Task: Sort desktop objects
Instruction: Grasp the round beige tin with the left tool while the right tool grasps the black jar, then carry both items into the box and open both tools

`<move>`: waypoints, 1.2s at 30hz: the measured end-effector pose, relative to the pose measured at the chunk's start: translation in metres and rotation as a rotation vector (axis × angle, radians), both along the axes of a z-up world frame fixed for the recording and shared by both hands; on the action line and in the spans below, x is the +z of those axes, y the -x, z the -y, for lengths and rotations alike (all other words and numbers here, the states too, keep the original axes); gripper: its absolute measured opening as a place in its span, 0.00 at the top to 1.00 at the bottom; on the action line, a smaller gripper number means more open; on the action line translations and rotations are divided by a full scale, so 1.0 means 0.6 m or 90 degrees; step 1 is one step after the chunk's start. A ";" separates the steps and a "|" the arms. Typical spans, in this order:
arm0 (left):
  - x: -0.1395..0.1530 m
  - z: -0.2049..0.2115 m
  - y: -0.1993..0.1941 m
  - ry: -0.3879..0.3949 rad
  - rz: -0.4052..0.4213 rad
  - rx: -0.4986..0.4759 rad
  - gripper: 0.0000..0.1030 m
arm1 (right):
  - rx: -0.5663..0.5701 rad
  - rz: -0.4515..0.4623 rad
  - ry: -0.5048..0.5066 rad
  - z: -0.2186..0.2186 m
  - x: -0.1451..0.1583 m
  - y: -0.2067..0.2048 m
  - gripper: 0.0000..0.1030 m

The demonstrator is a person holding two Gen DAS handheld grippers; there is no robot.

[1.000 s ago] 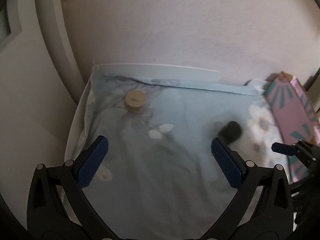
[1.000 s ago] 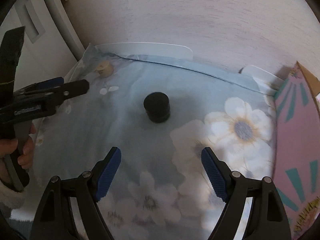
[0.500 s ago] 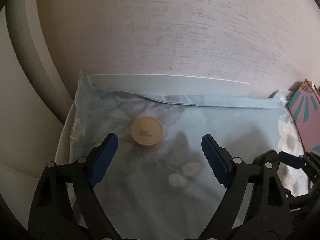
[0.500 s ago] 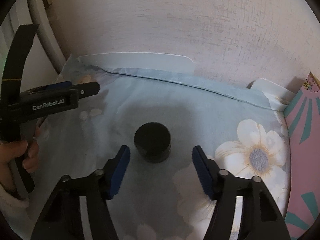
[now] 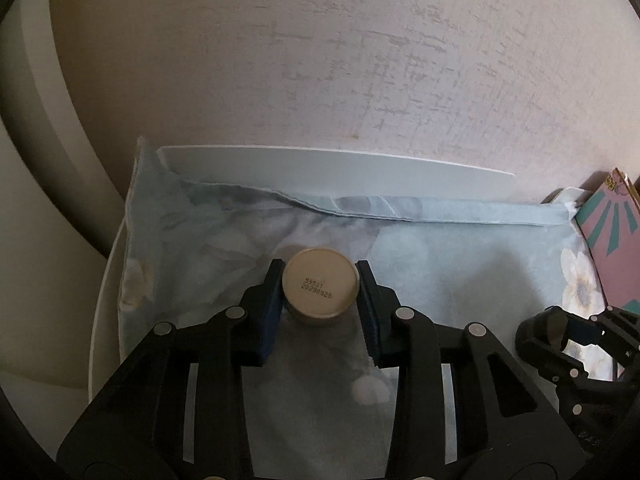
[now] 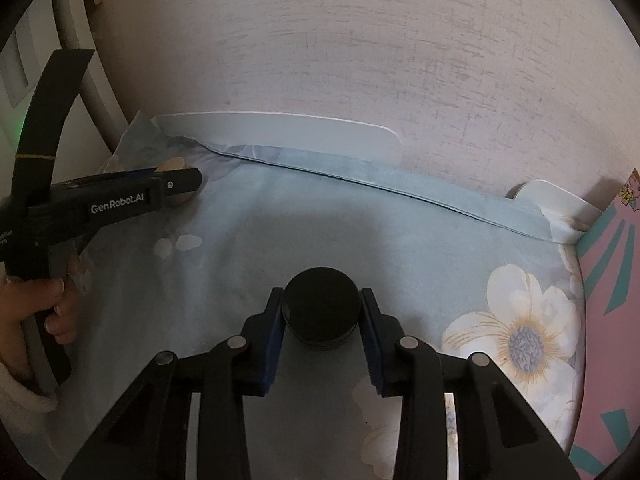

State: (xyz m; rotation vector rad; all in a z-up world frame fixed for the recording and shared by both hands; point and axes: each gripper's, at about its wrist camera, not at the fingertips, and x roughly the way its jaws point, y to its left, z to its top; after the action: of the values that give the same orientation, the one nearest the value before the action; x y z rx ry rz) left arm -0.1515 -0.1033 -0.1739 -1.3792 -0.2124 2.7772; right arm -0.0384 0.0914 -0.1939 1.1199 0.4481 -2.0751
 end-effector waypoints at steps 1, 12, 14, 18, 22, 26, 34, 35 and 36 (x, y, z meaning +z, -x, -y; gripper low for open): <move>0.004 -0.001 0.000 -0.003 -0.001 -0.001 0.70 | -0.001 0.002 0.003 -0.002 0.002 0.001 0.68; 0.102 -0.062 0.014 -0.023 0.002 -0.050 0.70 | -0.037 0.018 0.039 -0.065 0.101 0.006 0.68; 0.123 -0.081 0.019 -0.029 0.001 -0.070 0.70 | -0.051 0.017 0.046 -0.088 0.130 0.011 0.68; 0.179 -0.161 0.023 -0.020 -0.012 -0.111 0.70 | -0.085 0.011 0.054 -0.139 0.180 0.027 0.68; 0.229 -0.241 0.027 -0.026 -0.026 -0.169 0.70 | -0.124 0.004 0.060 -0.187 0.213 0.044 0.68; 0.265 -0.324 0.037 -0.031 -0.040 -0.228 0.70 | -0.168 -0.005 0.056 -0.250 0.235 0.059 0.68; 0.282 -0.517 0.063 -0.044 -0.035 -0.344 0.70 | -0.228 0.003 0.035 -0.353 0.243 0.096 0.68; 0.281 -0.538 0.064 -0.040 -0.034 -0.357 0.70 | -0.233 0.004 0.026 -0.365 0.238 0.102 0.68; 0.281 -0.555 0.065 -0.037 -0.032 -0.371 0.70 | -0.235 0.006 0.017 -0.377 0.231 0.108 0.68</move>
State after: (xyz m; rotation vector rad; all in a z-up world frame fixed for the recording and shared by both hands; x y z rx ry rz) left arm -0.1907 0.2299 -0.0051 -1.1265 0.0980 2.2963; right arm -0.1032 0.3176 -0.0552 1.2717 0.2187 -2.3818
